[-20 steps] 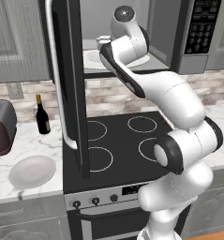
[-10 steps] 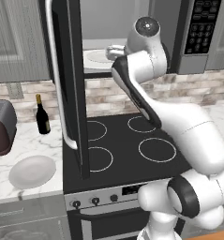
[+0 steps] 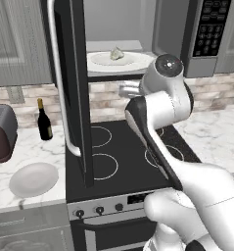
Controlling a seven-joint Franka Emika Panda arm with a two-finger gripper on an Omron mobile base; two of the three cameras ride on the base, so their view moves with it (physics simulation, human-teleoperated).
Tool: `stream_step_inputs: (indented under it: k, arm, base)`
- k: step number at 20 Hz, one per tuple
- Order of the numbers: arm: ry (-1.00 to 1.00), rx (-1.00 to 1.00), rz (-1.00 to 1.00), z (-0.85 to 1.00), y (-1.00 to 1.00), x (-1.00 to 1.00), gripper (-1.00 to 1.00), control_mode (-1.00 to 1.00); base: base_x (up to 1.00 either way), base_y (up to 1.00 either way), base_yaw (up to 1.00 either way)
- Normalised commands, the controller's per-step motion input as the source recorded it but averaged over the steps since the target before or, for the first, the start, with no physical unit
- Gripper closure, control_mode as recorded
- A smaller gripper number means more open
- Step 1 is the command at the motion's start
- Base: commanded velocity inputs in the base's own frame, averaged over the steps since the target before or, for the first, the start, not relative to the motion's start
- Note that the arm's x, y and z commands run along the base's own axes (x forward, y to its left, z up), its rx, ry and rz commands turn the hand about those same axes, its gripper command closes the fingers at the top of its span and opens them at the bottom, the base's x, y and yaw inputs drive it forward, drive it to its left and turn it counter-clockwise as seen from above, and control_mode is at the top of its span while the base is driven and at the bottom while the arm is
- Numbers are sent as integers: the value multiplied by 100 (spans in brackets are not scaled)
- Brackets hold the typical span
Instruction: Pick the garlic from the counter and place it in the microwave.
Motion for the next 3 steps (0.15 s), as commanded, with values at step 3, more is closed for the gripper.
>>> stream_step_inputs:
  k: [3]
  arm:
    - [7,-5,6,-100,6,-100,-100,-100]
  base:
    - [0,0,0]
